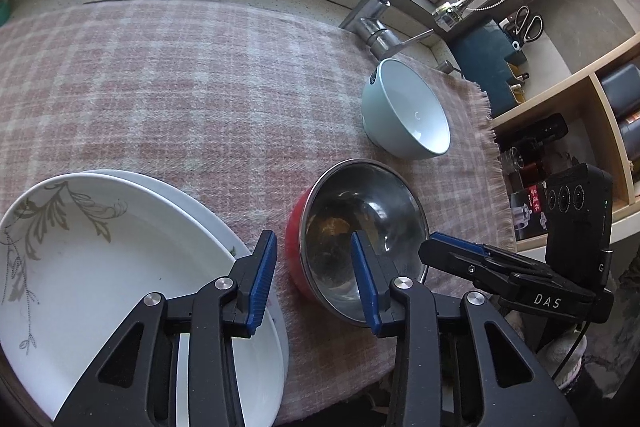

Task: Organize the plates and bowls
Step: 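Move the right gripper to the red-backed steel bowl and grasp its rim, then lift the red-backed bowl and carry it over the large steel bowl, then lower the red-backed bowl into the steel bowl and open the right gripper, then move the right gripper to the pale blue bowl by the faucet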

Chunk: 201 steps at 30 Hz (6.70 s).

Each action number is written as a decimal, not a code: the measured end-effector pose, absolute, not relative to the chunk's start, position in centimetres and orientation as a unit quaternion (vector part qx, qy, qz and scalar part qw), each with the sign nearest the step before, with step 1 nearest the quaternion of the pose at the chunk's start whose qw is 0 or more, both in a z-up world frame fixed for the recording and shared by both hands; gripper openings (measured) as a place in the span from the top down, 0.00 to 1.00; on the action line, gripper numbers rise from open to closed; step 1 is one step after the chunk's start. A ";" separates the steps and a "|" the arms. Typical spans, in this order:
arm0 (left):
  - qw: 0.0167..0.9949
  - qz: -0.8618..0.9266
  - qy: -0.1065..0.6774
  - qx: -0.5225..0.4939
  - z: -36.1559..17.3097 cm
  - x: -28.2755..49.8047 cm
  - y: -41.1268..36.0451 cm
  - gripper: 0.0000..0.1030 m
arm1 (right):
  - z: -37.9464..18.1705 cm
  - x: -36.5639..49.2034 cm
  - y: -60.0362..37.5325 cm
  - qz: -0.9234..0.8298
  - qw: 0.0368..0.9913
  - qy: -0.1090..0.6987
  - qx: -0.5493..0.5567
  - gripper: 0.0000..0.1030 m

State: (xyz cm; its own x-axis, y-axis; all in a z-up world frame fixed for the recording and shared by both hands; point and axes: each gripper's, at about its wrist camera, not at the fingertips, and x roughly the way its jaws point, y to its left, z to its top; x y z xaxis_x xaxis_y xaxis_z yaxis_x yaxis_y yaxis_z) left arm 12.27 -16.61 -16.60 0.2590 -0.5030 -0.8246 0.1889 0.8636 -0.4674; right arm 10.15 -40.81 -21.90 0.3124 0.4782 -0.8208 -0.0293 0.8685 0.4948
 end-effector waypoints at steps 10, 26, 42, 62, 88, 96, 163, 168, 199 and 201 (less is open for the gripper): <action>0.787 -0.213 0.571 -0.102 -17.0 12.6 -17.9 0.82 | -22.6 10.7 -40.5 0.168 0.775 0.574 0.206 0.69; 0.798 -0.217 0.560 -0.044 -16.3 12.2 -19.4 0.83 | -22.5 10.9 -40.0 0.151 0.778 0.578 0.195 0.83; 0.801 -0.248 0.543 -0.050 -14.3 11.7 -19.9 0.82 | -20.3 9.9 -41.2 0.124 0.794 0.558 0.208 0.83; 0.837 -0.227 0.483 -0.119 -8.8 10.0 -9.8 0.82 | -13.1 10.0 -31.9 0.182 0.818 0.519 0.169 0.83; 0.868 -0.075 0.447 -0.204 -8.4 4.9 8.9 0.83 | -12.5 9.9 -10.4 0.330 0.786 0.518 0.072 0.83; 0.866 -0.028 0.454 -0.207 -9.9 4.2 12.2 0.83 | -13.6 10.4 -5.5 0.349 0.779 0.520 0.031 0.83; 0.852 -0.041 0.496 -0.163 -12.3 5.5 13.9 0.56 | -15.1 11.2 -2.3 0.298 0.798 0.524 -0.020 0.24; 0.859 -0.051 0.484 -0.159 -11.2 5.5 13.3 0.54 | -13.7 11.1 -5.8 0.278 0.818 0.503 0.019 0.18; 0.868 -0.112 0.470 -0.114 -9.3 10.6 -5.4 0.52 | -13.1 12.3 -37.7 0.065 0.881 0.462 0.084 0.02; 0.868 -0.114 0.471 -0.110 -9.4 11.2 -7.2 0.46 | -13.3 12.8 -40.0 0.058 0.879 0.464 0.093 0.02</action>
